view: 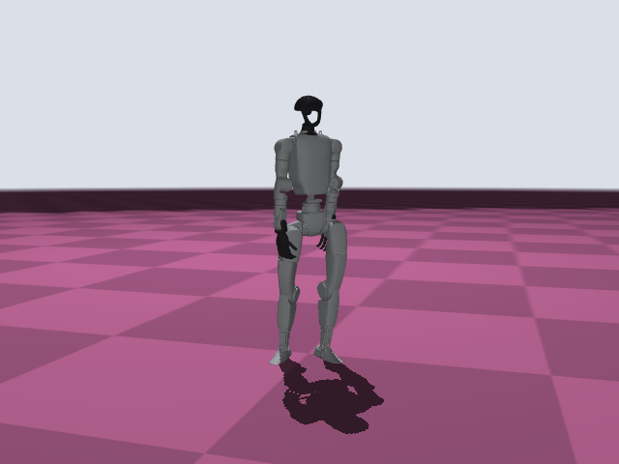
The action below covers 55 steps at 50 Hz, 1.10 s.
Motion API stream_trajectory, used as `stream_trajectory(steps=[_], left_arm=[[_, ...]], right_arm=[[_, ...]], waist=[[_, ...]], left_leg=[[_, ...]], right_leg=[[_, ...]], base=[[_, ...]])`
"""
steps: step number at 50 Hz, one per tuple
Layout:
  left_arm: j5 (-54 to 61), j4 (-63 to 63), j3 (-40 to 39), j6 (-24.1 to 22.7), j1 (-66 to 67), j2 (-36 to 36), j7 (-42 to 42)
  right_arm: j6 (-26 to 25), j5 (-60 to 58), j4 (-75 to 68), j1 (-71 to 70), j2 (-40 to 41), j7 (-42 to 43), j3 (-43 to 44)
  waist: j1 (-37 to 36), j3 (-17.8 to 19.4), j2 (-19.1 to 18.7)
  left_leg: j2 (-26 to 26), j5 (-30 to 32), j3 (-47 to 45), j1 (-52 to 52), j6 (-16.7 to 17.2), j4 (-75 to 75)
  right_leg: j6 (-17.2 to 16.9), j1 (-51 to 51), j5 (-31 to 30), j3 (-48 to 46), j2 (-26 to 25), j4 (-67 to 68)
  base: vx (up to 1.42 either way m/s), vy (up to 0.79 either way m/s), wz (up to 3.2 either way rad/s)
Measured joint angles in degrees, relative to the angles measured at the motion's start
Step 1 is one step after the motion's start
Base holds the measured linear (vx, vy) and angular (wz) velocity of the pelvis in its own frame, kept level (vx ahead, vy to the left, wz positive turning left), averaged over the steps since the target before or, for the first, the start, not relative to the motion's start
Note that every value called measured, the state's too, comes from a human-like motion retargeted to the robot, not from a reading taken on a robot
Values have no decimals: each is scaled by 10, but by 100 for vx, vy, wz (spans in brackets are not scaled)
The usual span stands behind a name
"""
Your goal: Upper body actions
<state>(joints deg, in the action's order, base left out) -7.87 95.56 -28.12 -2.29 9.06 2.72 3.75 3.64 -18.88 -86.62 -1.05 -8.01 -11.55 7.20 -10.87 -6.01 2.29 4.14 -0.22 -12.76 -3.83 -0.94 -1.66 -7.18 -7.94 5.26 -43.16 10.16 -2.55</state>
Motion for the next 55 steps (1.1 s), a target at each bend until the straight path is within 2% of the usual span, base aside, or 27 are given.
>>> stream_trajectory(steps=[5,10,15,28,40,55], left_arm=[[-67,-18,41,2,-4,13,-14],[-135,-38,82,12,-13,28,-17],[-141,-45,84,20,-29,27,11],[-191,-83,125,9,-52,20,36],[-168,-44,103,13,-47,15,34],[-165,-32,93,24,-41,18,33]], right_arm=[[0,4,9,-3,17,-12,-33],[-4,-41,5,0,22,-21,-63],[3,-87,-22,2,14,-4,-78],[-4,16,-107,16,-18,24,10],[-4,-20,-104,28,-13,45,-2],[2,-43,-65,20,5,22,-27]], waist=[[6,-4,-4],[13,-14,-4],[36,-23,-6],[76,-35,-13],[90,-38,-22],[84,-29,-24]], left_leg=[[-2,-4,-6,3,-1,-1],[-7,-10,-22,8,-2,1],[-14,-14,-33,9,-1,1],[-28,-21,-69,19,3,7],[-40,-24,-98,31,9,12],[-49,-22,-120,43,12,17]], right_leg=[[0,1,-1,2,-1,2],[1,8,-3,14,-2,4],[3,16,-4,25,-6,5],[9,35,-9,56,-15,9],[17,47,-10,88,-24,14],[23,48,-12,109,-35,15]], base=[[0,3,-8],[1,0,-29],[-2,-4,-23],[-2,-4,-26],[-2,-4,-22],[0,-1,-6]])
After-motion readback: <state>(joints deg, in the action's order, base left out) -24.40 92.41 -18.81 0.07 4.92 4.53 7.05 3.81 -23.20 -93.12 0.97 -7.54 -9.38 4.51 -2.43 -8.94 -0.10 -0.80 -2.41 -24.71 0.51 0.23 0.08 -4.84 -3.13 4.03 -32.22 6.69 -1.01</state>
